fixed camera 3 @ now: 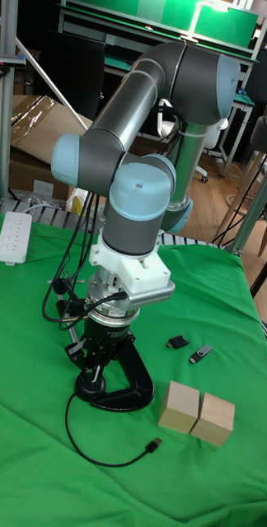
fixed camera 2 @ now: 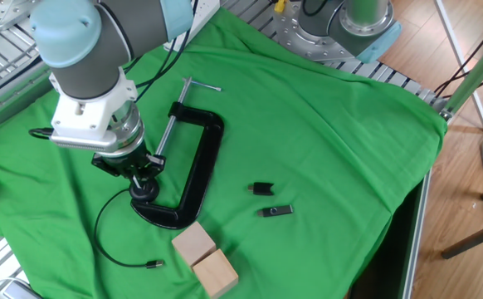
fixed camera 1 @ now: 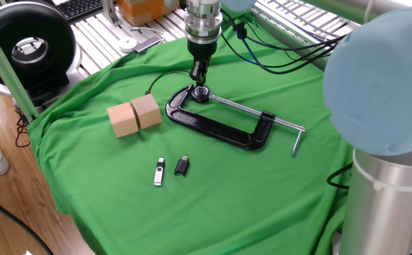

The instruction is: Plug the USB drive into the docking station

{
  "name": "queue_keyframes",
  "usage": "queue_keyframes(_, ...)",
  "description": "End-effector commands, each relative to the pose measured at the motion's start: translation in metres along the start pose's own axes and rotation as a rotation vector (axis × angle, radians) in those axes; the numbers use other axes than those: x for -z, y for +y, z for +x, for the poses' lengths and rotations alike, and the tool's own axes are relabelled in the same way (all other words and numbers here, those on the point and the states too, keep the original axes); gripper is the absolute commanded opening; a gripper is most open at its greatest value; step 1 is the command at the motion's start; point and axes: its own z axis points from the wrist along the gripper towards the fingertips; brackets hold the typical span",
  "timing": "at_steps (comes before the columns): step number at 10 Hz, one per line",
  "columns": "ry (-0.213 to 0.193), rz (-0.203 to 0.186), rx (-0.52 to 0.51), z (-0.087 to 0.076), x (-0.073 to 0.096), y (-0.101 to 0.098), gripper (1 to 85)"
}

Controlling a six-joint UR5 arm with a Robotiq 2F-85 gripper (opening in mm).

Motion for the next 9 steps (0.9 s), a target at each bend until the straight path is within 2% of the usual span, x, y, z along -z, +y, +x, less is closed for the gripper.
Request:
queue_keyframes(1,-0.010,-0.005,-0.006,-0.0014,-0.0010,0.0005,1.7)
queue_keyframes(9,-0.012,-0.024,-0.003,0.0005,0.0020,0.0061,1.7)
